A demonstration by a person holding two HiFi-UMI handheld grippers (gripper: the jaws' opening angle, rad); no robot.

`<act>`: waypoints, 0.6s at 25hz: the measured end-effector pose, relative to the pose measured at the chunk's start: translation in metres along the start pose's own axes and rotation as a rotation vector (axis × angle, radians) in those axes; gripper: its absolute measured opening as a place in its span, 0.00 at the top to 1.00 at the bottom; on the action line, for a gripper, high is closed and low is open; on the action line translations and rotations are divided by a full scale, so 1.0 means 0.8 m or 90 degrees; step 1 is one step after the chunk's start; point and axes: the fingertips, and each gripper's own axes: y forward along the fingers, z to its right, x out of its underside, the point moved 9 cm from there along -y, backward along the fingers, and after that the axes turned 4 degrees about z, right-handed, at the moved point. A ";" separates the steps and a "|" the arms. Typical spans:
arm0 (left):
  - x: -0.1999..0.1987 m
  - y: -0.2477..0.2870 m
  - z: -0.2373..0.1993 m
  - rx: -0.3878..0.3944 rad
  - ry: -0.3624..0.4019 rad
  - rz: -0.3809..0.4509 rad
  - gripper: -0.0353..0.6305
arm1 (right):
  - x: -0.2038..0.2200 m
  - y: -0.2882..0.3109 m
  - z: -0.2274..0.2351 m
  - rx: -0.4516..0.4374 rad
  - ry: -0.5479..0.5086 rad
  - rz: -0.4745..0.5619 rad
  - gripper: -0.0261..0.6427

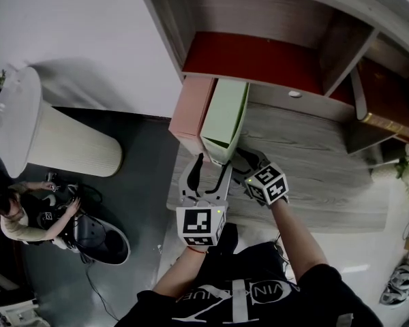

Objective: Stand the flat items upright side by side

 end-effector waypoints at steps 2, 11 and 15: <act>0.003 -0.003 -0.004 0.003 -0.002 -0.004 0.54 | 0.000 0.000 0.000 0.004 0.000 0.000 0.51; 0.018 -0.014 -0.022 0.007 -0.013 -0.010 0.54 | -0.003 -0.013 -0.009 0.042 0.019 0.008 0.51; 0.020 -0.015 -0.027 0.014 -0.007 0.005 0.54 | -0.013 -0.040 -0.015 0.049 0.016 0.040 0.56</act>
